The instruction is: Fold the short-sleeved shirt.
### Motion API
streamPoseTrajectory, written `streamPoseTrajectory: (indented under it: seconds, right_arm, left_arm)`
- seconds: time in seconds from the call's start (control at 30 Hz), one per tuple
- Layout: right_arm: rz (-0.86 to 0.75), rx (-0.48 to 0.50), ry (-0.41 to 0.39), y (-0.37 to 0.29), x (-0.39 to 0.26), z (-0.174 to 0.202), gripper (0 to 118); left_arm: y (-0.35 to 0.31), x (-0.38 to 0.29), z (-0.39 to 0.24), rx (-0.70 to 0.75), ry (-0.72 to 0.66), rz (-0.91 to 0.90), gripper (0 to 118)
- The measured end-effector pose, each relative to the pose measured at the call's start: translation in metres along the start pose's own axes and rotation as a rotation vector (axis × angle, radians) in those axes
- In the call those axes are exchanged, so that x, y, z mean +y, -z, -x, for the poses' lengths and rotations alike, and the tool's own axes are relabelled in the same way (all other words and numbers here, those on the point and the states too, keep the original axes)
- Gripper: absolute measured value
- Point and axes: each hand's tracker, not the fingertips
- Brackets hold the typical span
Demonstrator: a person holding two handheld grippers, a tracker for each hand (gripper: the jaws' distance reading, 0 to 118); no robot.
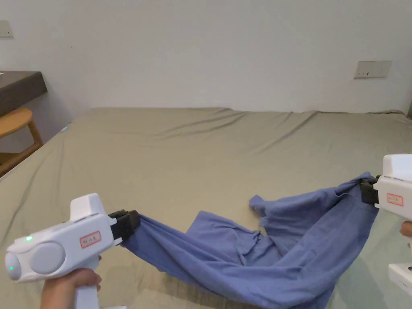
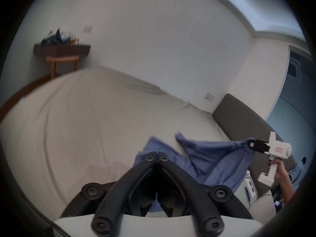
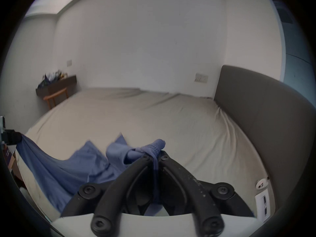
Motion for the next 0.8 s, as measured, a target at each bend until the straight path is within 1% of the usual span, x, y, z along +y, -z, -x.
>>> streamPoseTrajectory:
  seconds: [0.1, 0.2, 0.37, 0.43, 0.5, 0.57, 0.63, 0.73, 0.8]
  right_arm:
    - [-0.070, -0.036, -0.008, -0.014, 0.046, -0.018, 6]
    - [-0.127, -0.029, 0.035, -0.019, 0.099, -0.036, 6]
    - [-0.221, -0.087, 0.063, -0.013, 0.176, -0.056, 6]
    - [-0.249, -0.111, 0.076, -0.007, 0.203, -0.058, 6]
    - [-0.275, -0.125, 0.106, 0.001, 0.226, -0.065, 6]
    - [-0.297, -0.118, 0.144, 0.013, 0.247, -0.072, 6]
    - [-0.300, -0.112, 0.162, 0.024, 0.264, -0.075, 6]
    - [-0.312, -0.115, 0.163, 0.046, 0.281, -0.074, 6]
    - [-0.335, -0.135, 0.143, 0.059, 0.284, -0.066, 6]
  left_arm:
    - [0.011, 0.069, -0.007, 0.046, 0.052, -0.083, 0]
    - [0.018, 0.138, -0.028, 0.086, 0.069, -0.130, 0]
    - [0.036, 0.238, -0.058, 0.170, 0.136, -0.240, 0]
    - [0.049, 0.274, -0.068, 0.213, 0.170, -0.272, 0]
    - [0.061, 0.301, -0.078, 0.259, 0.219, -0.297, 0]
    - [0.073, 0.324, -0.083, 0.261, 0.197, -0.312, 0]
    - [0.099, 0.353, -0.077, 0.260, 0.199, -0.333, 0]
    - [0.119, 0.371, -0.086, 0.291, 0.263, -0.365, 0]
    - [0.133, 0.377, -0.086, 0.296, 0.287, -0.376, 0]
